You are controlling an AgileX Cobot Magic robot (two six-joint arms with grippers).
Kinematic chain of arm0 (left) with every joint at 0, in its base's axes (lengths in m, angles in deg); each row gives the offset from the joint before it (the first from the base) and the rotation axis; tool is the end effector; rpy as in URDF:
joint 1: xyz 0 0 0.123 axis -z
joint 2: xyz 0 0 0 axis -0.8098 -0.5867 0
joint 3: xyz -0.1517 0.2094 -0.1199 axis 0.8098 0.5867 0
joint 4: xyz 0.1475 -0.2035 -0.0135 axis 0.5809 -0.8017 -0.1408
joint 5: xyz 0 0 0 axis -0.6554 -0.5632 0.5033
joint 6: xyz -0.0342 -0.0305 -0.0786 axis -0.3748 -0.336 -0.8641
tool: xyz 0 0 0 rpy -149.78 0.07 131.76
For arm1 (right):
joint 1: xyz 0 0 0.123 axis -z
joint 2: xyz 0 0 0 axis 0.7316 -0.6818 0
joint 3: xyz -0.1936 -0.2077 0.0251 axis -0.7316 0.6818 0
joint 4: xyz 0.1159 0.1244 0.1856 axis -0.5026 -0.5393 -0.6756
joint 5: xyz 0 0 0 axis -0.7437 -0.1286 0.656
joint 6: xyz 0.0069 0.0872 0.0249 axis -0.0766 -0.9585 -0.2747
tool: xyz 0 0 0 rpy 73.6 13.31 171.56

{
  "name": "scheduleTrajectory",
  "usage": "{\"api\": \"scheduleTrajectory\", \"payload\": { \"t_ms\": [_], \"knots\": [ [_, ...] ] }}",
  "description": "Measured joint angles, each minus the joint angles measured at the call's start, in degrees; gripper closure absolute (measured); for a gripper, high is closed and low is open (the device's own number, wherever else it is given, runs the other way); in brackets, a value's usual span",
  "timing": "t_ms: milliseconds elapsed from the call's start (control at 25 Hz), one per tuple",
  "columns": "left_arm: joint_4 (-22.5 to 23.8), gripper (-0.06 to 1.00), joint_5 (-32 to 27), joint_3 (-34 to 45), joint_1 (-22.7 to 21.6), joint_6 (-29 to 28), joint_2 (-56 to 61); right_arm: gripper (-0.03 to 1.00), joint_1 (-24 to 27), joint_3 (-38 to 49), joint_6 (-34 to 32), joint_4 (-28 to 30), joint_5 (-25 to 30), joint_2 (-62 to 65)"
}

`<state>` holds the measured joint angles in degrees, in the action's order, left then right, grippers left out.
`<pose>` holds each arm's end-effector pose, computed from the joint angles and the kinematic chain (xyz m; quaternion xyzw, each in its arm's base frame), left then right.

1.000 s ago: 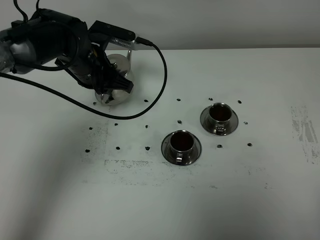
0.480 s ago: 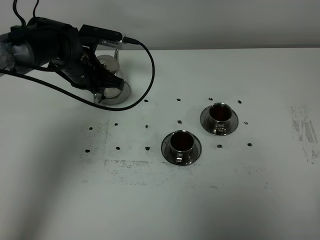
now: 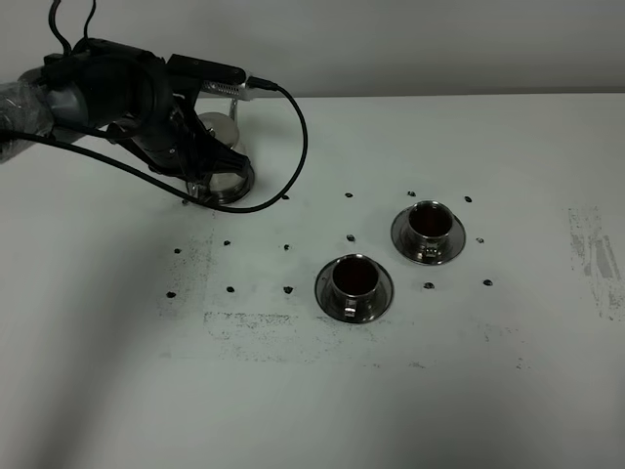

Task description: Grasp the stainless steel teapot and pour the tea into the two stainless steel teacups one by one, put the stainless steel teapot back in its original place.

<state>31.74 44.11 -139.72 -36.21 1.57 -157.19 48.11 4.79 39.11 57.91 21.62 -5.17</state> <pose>0.4485 -0.1434 0.1655 0.1626 0.9554 -0.0290 0.2448 -0.0033 0.0071 0.2799 -0.0395 0.8698 0.0127 0.4917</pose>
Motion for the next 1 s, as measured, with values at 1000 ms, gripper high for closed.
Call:
{"api": "scheduleTrajectory", "payload": {
  "t_ms": [1000],
  "knots": [
    [0.05, 0.48, 0.17, -0.12, 0.00, -0.02, -0.13, 0.74, 0.00, 0.00, 0.00, 0.00, 0.00, 0.00]
  ]
}}
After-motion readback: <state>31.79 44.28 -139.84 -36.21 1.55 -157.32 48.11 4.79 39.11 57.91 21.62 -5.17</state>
